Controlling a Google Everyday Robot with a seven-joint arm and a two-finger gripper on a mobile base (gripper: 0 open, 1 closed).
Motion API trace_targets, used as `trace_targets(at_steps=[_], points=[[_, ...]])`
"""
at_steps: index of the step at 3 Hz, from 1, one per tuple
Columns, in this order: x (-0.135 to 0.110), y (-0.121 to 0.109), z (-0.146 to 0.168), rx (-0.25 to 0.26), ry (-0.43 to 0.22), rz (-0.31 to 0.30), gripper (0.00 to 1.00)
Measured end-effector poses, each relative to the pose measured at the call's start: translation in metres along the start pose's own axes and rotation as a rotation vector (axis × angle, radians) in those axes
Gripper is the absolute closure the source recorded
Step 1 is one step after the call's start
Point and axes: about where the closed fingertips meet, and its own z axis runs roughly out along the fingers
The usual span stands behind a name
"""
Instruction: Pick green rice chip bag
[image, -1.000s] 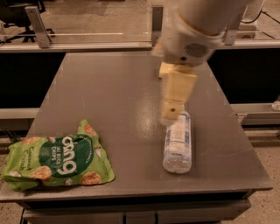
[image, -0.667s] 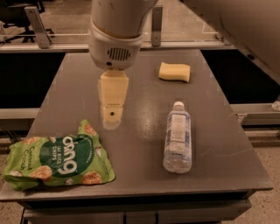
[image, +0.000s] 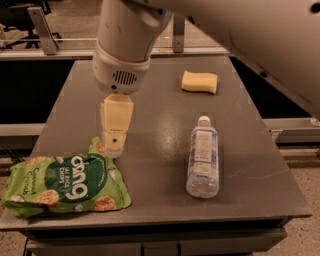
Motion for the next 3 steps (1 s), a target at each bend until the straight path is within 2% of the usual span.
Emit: trace_targets(at_steps=[1, 3], points=[[-0.0181, -0.0017, 0.0549, -0.094, -0.106, 0.059, 0.00], [-0.0209, -0.0018, 0.0605, -0.106, -0.121, 0.063, 0.00]])
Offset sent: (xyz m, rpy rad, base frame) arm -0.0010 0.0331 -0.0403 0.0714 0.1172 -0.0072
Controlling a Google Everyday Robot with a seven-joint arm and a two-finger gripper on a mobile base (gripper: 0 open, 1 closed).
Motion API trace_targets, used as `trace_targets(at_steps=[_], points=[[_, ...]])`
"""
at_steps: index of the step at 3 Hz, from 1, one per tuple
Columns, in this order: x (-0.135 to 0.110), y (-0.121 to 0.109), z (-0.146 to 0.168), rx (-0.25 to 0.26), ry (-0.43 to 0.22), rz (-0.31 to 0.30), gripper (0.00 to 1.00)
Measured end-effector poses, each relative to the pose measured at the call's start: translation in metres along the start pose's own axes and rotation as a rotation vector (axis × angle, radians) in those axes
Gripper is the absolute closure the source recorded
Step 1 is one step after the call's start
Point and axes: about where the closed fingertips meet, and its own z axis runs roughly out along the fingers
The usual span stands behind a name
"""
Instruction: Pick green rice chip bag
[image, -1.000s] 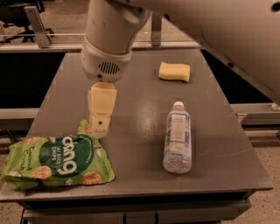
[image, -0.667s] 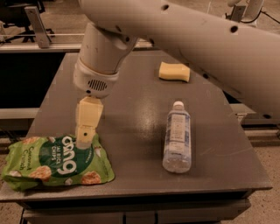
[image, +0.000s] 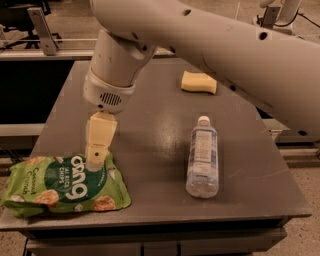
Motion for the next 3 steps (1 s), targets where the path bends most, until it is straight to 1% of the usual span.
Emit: trace_targets(at_steps=[1, 2, 3], points=[[-0.022, 0.012, 0.022, -0.053, 0.055, -0.045, 0.00], [-0.051, 0.026, 0.051, -0.124, 0.153, -0.099, 0.00], [-0.069, 0.038, 0.067, -0.149, 0.195, -0.095, 0.00]])
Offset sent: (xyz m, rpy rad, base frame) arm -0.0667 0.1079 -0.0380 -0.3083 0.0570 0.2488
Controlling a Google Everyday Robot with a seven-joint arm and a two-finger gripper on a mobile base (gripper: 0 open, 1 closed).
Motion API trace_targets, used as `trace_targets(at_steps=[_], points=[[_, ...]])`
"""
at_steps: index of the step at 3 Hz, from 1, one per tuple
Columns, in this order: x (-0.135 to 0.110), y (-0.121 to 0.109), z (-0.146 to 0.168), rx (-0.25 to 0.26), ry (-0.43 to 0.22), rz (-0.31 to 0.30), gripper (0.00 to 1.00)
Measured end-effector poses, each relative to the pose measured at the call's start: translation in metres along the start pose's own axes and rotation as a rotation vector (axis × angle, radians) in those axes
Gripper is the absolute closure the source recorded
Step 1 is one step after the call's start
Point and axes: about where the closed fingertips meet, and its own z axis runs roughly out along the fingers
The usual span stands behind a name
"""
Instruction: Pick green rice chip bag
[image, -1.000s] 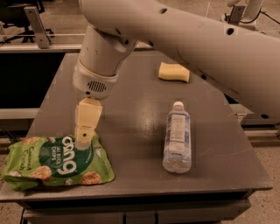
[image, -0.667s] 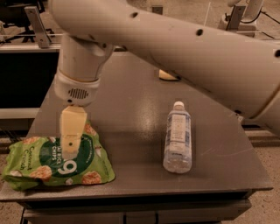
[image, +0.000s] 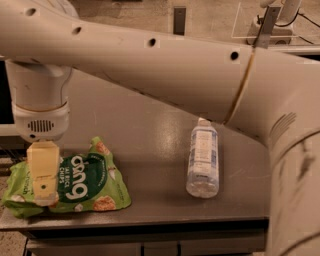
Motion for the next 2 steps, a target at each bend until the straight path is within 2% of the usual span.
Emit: trace_targets(at_steps=[1, 2], points=[[-0.001, 0.010, 0.010, 0.016, 0.000, 0.097, 0.00], [0.002, 0.014, 0.026, 0.049, -0.033, 0.144, 0.00]])
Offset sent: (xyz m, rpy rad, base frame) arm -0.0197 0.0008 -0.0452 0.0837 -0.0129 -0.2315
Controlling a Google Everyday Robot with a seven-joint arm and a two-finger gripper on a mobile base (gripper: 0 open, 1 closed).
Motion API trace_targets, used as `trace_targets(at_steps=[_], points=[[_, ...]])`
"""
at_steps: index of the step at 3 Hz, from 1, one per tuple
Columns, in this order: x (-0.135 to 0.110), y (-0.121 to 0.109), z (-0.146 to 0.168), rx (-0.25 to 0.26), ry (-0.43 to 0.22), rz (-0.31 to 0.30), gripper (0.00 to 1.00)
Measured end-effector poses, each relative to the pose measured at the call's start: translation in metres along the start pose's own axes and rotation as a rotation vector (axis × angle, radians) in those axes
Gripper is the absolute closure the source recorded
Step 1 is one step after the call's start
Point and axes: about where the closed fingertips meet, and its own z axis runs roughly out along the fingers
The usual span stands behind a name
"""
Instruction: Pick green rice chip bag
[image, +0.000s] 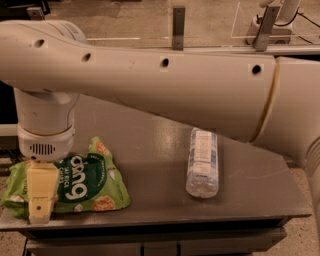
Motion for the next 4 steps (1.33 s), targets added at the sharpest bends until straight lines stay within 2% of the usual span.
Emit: trace_targets(at_steps=[1, 4], points=[[-0.0019, -0.0011, 0.0016, 0.009, -0.009, 0.000, 0.18], [-0.0029, 0.0016, 0.0012, 0.013, -0.006, -0.006, 0.87]])
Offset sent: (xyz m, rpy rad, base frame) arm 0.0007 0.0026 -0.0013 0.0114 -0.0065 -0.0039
